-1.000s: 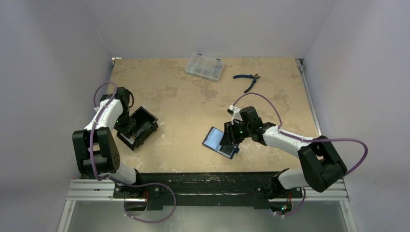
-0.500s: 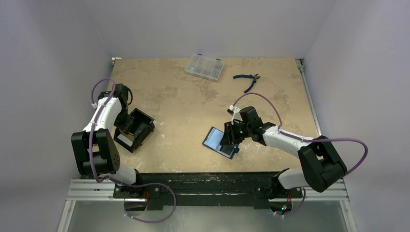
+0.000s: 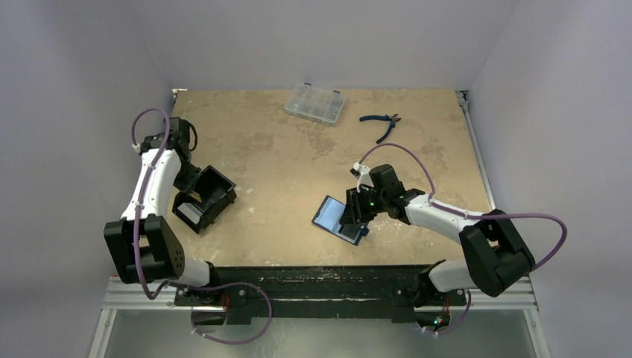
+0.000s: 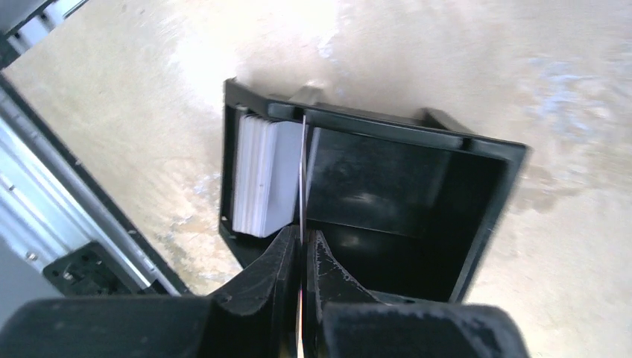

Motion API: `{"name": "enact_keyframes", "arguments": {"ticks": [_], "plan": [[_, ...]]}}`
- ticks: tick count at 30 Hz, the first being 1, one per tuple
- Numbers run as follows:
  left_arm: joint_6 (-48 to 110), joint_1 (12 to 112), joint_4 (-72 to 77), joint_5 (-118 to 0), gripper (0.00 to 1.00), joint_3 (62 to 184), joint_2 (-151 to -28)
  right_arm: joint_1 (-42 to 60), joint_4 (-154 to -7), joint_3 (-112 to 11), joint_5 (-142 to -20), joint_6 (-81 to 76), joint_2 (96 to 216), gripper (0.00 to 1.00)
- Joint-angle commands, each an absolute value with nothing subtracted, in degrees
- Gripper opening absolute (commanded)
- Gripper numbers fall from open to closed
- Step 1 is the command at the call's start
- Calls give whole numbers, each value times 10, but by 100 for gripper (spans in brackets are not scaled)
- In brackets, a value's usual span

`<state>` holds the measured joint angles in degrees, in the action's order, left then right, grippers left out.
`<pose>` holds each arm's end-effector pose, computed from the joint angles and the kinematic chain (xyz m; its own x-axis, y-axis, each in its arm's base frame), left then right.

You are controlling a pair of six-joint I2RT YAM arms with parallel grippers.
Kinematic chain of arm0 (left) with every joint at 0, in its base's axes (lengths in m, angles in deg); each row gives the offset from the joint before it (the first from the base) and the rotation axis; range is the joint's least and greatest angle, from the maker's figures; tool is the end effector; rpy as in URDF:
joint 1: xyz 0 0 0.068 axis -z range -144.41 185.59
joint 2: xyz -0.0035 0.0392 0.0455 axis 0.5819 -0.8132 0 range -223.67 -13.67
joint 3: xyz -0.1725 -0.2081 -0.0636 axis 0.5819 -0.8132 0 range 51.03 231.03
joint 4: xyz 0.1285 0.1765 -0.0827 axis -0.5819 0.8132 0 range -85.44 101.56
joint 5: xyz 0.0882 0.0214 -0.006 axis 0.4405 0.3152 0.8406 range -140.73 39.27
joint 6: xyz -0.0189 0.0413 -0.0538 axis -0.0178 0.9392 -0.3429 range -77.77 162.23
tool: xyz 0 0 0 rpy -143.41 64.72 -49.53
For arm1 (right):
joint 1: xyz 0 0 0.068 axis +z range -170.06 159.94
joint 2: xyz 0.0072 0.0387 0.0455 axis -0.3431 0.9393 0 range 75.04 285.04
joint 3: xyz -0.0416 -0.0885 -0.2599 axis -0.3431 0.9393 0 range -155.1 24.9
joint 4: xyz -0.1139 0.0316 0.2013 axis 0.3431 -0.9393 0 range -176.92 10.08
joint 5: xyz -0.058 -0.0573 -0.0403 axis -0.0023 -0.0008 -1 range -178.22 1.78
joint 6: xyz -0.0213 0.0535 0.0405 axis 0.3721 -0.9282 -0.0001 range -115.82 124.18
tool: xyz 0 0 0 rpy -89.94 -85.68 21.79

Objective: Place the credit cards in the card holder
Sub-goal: Pick up the credit card from the storage box.

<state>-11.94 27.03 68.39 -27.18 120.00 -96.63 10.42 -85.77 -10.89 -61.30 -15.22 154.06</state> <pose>0.2307 0.0579 0.2628 -0.3876 -0.8100 -0.4402 -0.9124 0.4054 0.0575 0.2010 0.1485 0.1794 -0.8493 -0.1563 -0.5042 -0.4514 0.7102 0.5402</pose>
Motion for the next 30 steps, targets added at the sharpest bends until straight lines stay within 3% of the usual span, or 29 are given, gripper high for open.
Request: {"name": "enact_keyframes", "arguments": {"ticks": [1,9,13,15,21,23,30], "plan": [[-23,269,623,-328,0,1248,-905,106,-860,-135,-615,-142,1530,38],[97,271,475,-656,0,1282,-821,105,-883,-154,-616,-148,1509,40],[32,357,292,-873,0,1232,-819,106,-868,-155,-572,-185,1474,44],[-24,425,177,-935,0,1198,-821,105,-834,-149,-539,-226,1446,51],[-69,607,-18,-986,0,1152,-859,57,-540,-73,-450,-485,1341,75],[-75,642,-53,-998,0,1140,-875,44,-524,-63,-468,-509,1300,83],[-96,697,-151,-1033,0,1092,-906,26,-478,-24,-506,-585,1194,83]]}}
